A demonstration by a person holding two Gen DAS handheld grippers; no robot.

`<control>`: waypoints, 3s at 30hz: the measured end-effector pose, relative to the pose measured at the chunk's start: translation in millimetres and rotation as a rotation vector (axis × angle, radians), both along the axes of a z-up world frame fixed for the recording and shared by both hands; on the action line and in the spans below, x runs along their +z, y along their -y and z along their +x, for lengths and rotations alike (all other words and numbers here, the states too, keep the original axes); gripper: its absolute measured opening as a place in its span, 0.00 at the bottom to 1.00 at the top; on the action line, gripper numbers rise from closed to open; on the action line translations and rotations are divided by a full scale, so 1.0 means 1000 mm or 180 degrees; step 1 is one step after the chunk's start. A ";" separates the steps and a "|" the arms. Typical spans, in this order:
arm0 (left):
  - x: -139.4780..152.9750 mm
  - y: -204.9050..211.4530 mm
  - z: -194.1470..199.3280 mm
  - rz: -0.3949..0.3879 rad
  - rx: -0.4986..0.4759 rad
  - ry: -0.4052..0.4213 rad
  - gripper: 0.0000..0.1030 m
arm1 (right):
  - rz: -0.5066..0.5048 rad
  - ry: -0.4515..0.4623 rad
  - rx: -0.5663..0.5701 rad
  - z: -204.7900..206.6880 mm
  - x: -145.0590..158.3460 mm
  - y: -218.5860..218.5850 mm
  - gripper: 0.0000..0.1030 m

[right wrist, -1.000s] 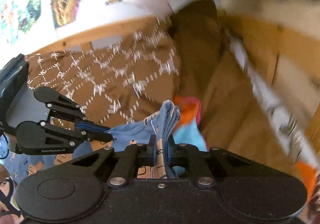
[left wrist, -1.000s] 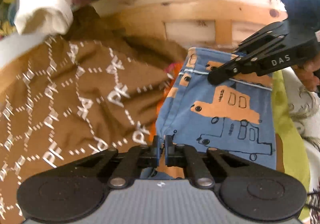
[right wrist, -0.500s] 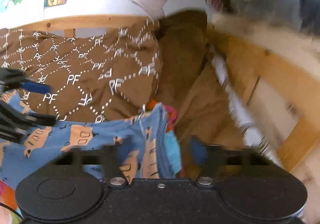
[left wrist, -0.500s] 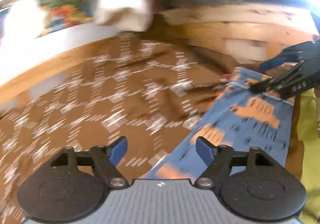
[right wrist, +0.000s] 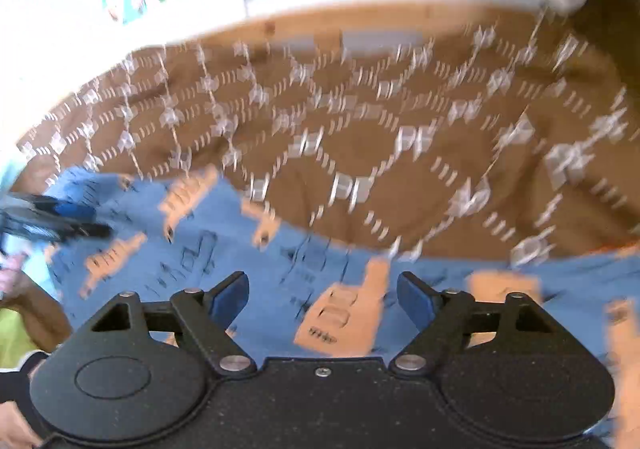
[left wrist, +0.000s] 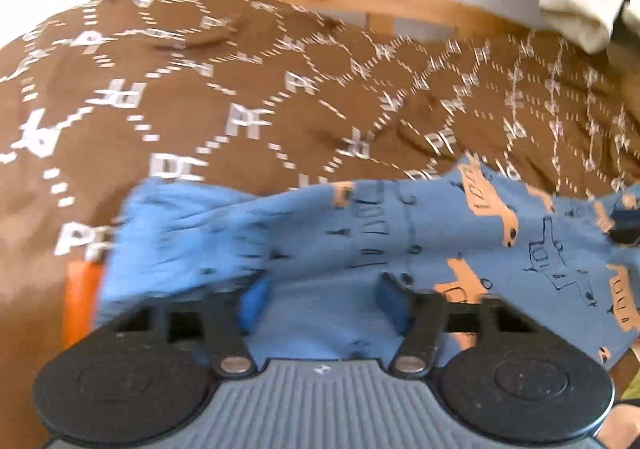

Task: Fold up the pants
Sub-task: 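Open both grippers and pull them back from the blue pants, then grasp the pants waistband with the right gripper while the left gripper grasps beside it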

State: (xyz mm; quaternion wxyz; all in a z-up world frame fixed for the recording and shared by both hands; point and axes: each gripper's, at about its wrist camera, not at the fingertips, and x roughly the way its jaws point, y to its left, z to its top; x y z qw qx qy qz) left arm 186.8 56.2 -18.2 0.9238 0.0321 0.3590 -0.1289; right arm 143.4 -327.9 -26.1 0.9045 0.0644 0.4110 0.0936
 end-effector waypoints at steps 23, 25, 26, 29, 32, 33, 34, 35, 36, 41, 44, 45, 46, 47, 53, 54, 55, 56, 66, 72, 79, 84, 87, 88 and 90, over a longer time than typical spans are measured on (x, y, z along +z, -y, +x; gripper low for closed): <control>-0.043 0.147 0.002 0.0486 -0.0587 0.0294 0.96 | -0.0731 0.0008 -0.0239 -0.082 -0.003 -0.006 0.99; -0.038 0.133 -0.010 0.0426 -0.0519 0.0278 0.99 | -0.0901 0.0041 -0.0267 -0.102 -0.001 -0.002 0.99; -0.036 0.124 -0.012 0.0367 -0.0441 0.0205 0.99 | -0.0920 0.0062 -0.0290 -0.109 -0.001 -0.002 0.99; -0.033 0.104 -0.015 0.0251 -0.0197 0.0009 0.99 | -0.0980 0.0093 -0.0417 -0.124 0.002 0.003 0.99; -0.031 0.100 -0.027 0.0494 -0.0186 0.0049 0.99 | -0.1028 0.0148 -0.0569 -0.133 0.006 0.009 0.99; -0.030 0.101 -0.029 0.0577 -0.0172 0.0063 0.99 | -0.1053 0.0161 -0.0669 -0.136 0.007 0.012 0.99; -0.028 0.102 -0.033 0.0645 -0.0142 0.0063 0.99 | -0.1062 0.0184 -0.0792 -0.140 0.011 0.017 0.99; -0.025 0.103 -0.035 0.0666 -0.0109 0.0040 0.99 | -0.1043 0.0213 -0.0919 -0.143 0.014 0.022 0.99; -0.022 0.106 -0.033 0.0666 -0.0077 0.0009 1.00 | -0.0982 0.0257 -0.1076 -0.147 0.019 0.029 0.99; -0.001 0.153 -0.022 0.0355 -0.0422 0.0078 1.00 | -0.0394 0.0472 -0.1702 -0.169 0.037 0.074 0.99; 0.013 0.204 -0.014 0.0154 -0.0876 0.0252 1.00 | -0.0370 0.0549 -0.1697 -0.168 0.043 0.082 0.95; 0.017 0.224 -0.011 0.0051 -0.1064 0.0305 1.00 | -0.0364 0.0565 -0.1697 -0.167 0.045 0.085 0.93; 0.020 0.243 -0.008 -0.0049 -0.1232 0.0336 1.00 | -0.0323 0.0578 -0.1728 -0.165 0.046 0.090 0.89; 0.023 0.261 -0.005 -0.0141 -0.1392 0.0355 1.00 | -0.0250 0.0597 -0.1781 -0.165 0.047 0.094 0.86; 0.022 0.363 0.014 -0.0461 -0.2214 0.0465 1.00 | 0.0202 0.0724 -0.2032 -0.167 0.050 0.121 0.77; 0.021 0.375 0.017 -0.0497 -0.2294 0.0477 1.00 | 0.0195 0.0736 -0.2011 -0.168 0.049 0.122 0.77; 0.020 0.385 0.021 -0.0525 -0.2363 0.0483 1.00 | 0.0166 0.0740 -0.1981 -0.168 0.048 0.121 0.76; 0.018 0.393 0.023 -0.0543 -0.2440 0.0486 1.00 | 0.0122 0.0743 -0.1941 -0.168 0.048 0.120 0.76; -0.021 0.430 0.048 -0.0366 -0.2114 0.0168 0.97 | 0.0195 0.0791 -0.2032 -0.164 0.048 0.134 0.58; -0.010 0.425 0.044 -0.0344 -0.2022 -0.0006 0.96 | 0.0285 0.0745 -0.2114 -0.161 0.049 0.140 0.51; 0.017 0.388 0.048 -0.0744 -0.1871 -0.0497 0.97 | 0.0260 0.0755 -0.2471 -0.165 0.047 0.140 0.18; 0.019 0.363 0.054 -0.1351 -0.1877 -0.1241 0.97 | -0.0491 0.0760 -0.2019 -0.157 0.058 0.101 0.14; 0.014 0.354 0.059 -0.1696 -0.1841 -0.1596 0.96 | -0.1007 0.0808 -0.1584 -0.153 0.061 0.069 0.14; 0.012 0.352 0.059 -0.1780 -0.1858 -0.1668 0.95 | -0.1154 0.0807 -0.1454 -0.151 0.060 0.059 0.14; 0.007 0.351 0.057 -0.1884 -0.1948 -0.1717 0.93 | -0.1417 0.0796 -0.1202 -0.149 0.057 0.041 0.14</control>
